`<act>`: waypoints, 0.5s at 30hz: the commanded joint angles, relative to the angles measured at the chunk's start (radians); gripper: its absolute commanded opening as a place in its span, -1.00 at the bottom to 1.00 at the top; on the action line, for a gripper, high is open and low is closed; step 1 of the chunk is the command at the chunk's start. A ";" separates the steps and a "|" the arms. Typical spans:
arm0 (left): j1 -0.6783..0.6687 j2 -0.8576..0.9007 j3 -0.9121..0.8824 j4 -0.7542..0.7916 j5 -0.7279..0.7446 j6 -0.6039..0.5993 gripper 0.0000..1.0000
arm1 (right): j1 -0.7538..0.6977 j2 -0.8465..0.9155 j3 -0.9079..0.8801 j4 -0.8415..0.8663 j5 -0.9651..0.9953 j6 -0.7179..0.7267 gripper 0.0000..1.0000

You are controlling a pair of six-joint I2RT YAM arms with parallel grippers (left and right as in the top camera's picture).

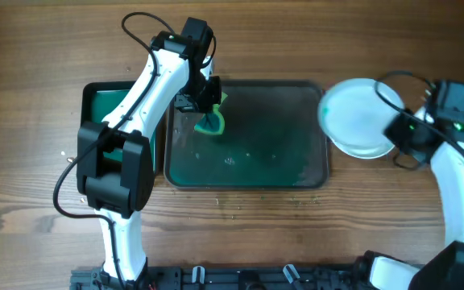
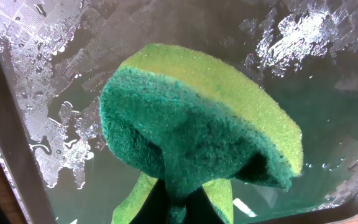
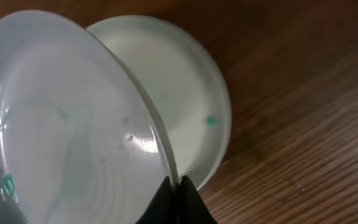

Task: Clean dirty plates on tray and stack at the side
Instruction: 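Carry the plate right and stack it on the plate pile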

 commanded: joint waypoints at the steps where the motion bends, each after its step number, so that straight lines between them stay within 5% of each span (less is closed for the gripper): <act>1: -0.003 -0.002 0.012 0.003 -0.005 -0.012 -0.92 | -0.086 -0.012 -0.110 0.087 -0.028 0.031 -0.91; 15: -0.003 -0.002 0.012 0.010 -0.005 -0.013 -0.92 | 0.006 0.084 -0.215 0.341 -0.039 0.022 -0.76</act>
